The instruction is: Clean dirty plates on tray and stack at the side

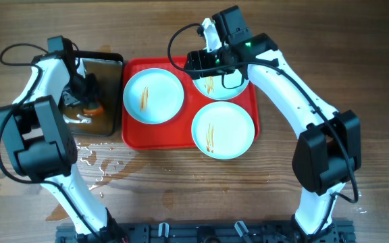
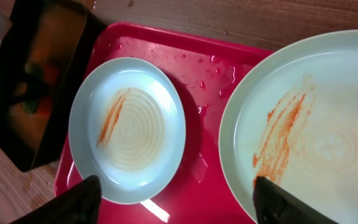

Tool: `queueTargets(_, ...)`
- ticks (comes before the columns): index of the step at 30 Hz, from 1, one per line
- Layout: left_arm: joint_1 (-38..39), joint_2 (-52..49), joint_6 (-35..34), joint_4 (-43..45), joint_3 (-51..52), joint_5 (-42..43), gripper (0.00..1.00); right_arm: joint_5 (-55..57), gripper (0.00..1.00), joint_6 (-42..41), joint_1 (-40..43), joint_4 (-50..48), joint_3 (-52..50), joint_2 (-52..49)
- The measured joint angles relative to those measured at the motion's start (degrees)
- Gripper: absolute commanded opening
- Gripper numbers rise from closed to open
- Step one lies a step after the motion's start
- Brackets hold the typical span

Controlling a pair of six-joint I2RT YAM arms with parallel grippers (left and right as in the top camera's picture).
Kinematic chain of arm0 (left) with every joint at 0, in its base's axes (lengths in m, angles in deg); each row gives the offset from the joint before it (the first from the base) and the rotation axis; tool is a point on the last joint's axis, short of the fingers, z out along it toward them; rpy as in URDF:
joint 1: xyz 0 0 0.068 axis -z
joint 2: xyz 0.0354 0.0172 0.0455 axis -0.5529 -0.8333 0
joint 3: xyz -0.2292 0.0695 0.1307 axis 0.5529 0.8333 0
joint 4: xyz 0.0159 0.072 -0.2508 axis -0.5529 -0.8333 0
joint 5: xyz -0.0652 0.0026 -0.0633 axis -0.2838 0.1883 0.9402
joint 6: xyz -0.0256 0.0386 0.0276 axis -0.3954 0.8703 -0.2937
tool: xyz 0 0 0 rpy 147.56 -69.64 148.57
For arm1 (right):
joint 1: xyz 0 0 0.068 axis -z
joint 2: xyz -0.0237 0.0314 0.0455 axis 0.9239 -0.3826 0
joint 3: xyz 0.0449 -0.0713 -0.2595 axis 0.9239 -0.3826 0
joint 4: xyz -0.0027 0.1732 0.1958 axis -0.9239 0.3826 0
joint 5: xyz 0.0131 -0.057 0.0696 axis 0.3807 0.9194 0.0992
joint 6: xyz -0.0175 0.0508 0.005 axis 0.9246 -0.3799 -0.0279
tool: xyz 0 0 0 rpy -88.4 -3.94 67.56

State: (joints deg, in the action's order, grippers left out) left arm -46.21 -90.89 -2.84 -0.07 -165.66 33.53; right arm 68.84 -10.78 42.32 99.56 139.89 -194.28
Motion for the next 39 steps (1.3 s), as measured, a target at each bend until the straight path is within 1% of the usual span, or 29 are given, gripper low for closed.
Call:
queueTargets(2,0.0,1.7,0.02,-2.03,0.0,1.99,0.04,0.15,0.52,-0.13,0.0,-0.35,0.0,0.0)
queueTargets(5,0.07,7.45,-0.11,-2.58,-0.44,4.74,0.04,0.22,0.38,-0.07,0.0,-0.48,0.0,-0.09)
queueTargets(8,0.15,14.36,-1.14,-2.67,-1.11,5.92,0.04,0.33,0.29,-0.48,0.0,-0.5,0.0,-0.63)
queueTargets(12,0.5,21.49,-2.19,-2.93,-2.16,6.64,0.04,0.31,0.21,-1.27,-0.02,-0.46,0.0,-2.78)
queueTargets(18,2.27,21.49,-2.64,-3.32,-2.25,6.88,0.04,0.33,0.2,-1.36,-1.07,-0.42,-0.02,-5.7)
queueTargets(24,3.41,21.14,-2.64,-3.32,-2.25,6.91,0.04,0.26,0.2,-4.07,-3.43,0.52,-0.04,-10.47)
queueTargets(25,3.41,21.14,-2.64,-3.32,-2.25,6.91,0.04,0.11,0.22,-4.24,-3.67,0.61,-0.04,-11.04)
queueTargets(28,3.74,21.11,-3.08,-3.3,-2.25,6.91,0.04,-0.81,0.31,-5.44,-4.26,0.66,-0.07,-12.61)
queueTargets(29,3.96,21.11,-3.26,-3.3,-2.25,6.88,0.04,-1.18,0.32,-5.81,-4.35,0.5,-0.07,-12.87)
queueTargets(37,6.58,21.11,-3.91,-1.86,-2.25,6.93,0.04,-2.51,0.32,-9.77,-4.57,-1.4,-0.07,-15.3)
queueTargets(39,6.78,21.11,-3.93,-1.44,-2.25,7.02,0.04,-3.23,0.29,-10.4,-4.59,-2.38,-0.07,-15.8)
